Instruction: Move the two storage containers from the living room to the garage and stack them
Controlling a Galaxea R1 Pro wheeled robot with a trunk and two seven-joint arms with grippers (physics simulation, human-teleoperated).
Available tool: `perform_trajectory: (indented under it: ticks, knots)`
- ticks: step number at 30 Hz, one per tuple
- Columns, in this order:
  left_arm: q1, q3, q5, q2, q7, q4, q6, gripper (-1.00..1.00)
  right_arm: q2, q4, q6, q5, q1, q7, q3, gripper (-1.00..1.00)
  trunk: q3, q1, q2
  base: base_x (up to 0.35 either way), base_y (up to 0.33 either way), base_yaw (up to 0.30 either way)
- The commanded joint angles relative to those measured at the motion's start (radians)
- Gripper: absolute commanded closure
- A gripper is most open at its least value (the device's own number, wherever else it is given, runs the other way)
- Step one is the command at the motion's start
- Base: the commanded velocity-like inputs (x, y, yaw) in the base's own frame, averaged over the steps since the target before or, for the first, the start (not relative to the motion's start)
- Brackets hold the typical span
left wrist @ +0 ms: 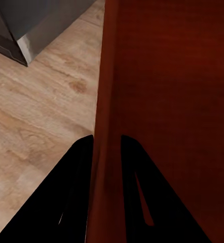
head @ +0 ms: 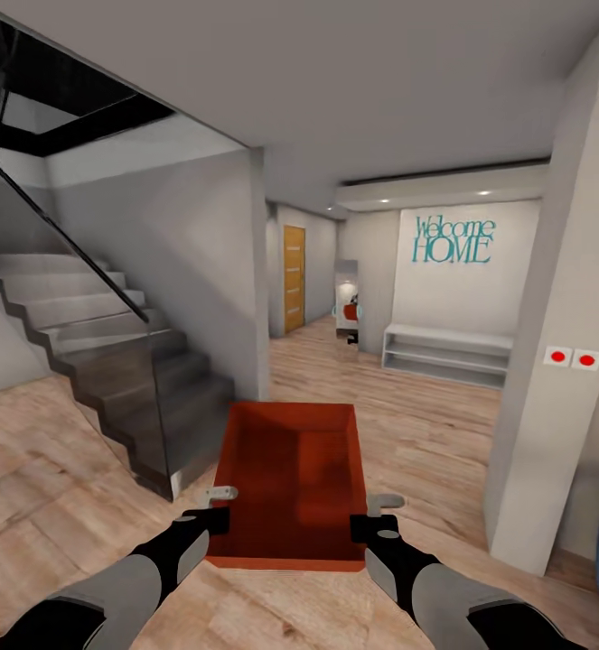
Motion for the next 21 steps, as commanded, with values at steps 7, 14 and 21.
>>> perform_trajectory:
  ticks: [7,14,21]
  knots:
    - [0.0,0.033,-0.016,0.0,0.013,-0.007,-0.008,1.0,0.0,0.005,-0.005,-0.02,0.0,-0.012,0.004,1.0,0.0,0.001,0.0,0.322,0.0,-0.286]
    - [0.0,0.033,-0.015,0.0,0.013,-0.007,-0.008,1.0,0.0,0.005,-0.005,-0.02,0.0,-0.012,0.004,1.0,0.0,0.001,0.0,0.322,0.0,-0.28]
    - [0.0,0.033,-0.015,0.0,0.013,-0.007,-0.008,1.0,0.0,0.005,-0.005,-0.02,0.0,-0.012,0.004,1.0,0.0,0.001,0.0,0.322,0.0,-0.057]
